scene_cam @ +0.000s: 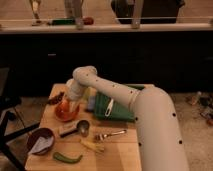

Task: Place apple in red bowl

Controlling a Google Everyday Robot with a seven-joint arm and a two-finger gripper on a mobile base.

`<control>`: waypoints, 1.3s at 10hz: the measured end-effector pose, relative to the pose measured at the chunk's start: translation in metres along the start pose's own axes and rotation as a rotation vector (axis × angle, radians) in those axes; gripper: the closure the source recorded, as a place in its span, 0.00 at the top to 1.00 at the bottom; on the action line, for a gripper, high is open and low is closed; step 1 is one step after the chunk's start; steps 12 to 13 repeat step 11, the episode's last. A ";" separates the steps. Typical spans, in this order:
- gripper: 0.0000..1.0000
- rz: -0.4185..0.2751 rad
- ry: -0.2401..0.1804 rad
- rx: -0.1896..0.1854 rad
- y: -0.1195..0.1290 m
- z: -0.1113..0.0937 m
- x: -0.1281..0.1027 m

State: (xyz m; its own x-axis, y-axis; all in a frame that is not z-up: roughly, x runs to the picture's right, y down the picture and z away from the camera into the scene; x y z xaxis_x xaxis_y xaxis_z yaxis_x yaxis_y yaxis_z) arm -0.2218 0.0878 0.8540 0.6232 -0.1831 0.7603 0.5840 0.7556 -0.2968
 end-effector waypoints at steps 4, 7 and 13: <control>0.80 -0.013 -0.001 0.003 -0.001 0.000 -0.002; 0.80 -0.014 -0.006 0.017 -0.002 -0.003 -0.001; 0.80 0.026 -0.015 0.028 0.002 -0.006 0.006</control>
